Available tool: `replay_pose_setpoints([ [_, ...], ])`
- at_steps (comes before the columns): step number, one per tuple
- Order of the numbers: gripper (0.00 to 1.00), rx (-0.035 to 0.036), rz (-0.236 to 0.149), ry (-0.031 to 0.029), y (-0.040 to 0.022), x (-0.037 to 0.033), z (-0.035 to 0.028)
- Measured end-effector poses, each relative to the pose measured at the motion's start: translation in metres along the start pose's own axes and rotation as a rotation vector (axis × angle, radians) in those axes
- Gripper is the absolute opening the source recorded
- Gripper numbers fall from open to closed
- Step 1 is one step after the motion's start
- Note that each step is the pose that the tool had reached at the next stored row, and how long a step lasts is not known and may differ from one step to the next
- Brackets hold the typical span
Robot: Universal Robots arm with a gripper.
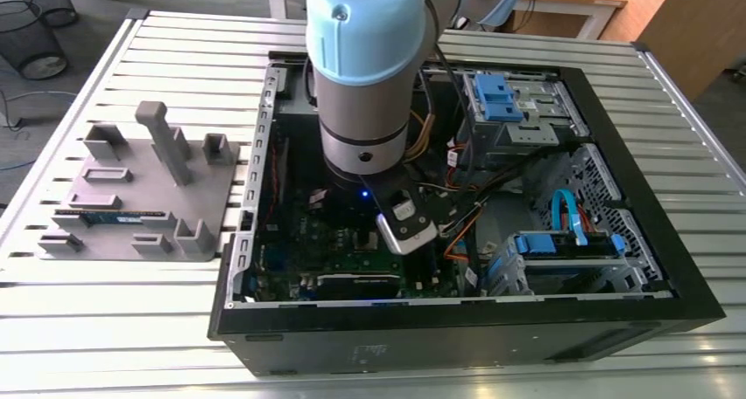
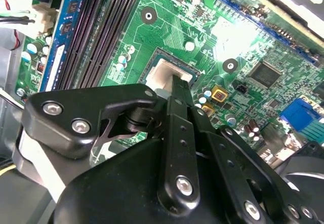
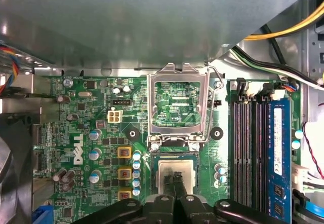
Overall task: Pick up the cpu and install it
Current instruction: 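Place the cpu into insertion slot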
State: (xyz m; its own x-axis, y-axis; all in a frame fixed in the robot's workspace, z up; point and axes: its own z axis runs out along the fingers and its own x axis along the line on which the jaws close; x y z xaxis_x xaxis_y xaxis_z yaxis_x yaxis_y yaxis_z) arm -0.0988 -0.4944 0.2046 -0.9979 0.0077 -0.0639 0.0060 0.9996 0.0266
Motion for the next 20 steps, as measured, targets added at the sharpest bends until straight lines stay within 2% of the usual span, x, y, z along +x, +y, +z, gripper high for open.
replay_pose_setpoints([
  [15, 0.11, 0.0014, 0.022, -0.0006, 0.0020, -0.0011, 0.0075],
  [20, 0.11, 0.0016, 0.022, -0.0006, 0.0020, -0.0011, 0.0080],
])
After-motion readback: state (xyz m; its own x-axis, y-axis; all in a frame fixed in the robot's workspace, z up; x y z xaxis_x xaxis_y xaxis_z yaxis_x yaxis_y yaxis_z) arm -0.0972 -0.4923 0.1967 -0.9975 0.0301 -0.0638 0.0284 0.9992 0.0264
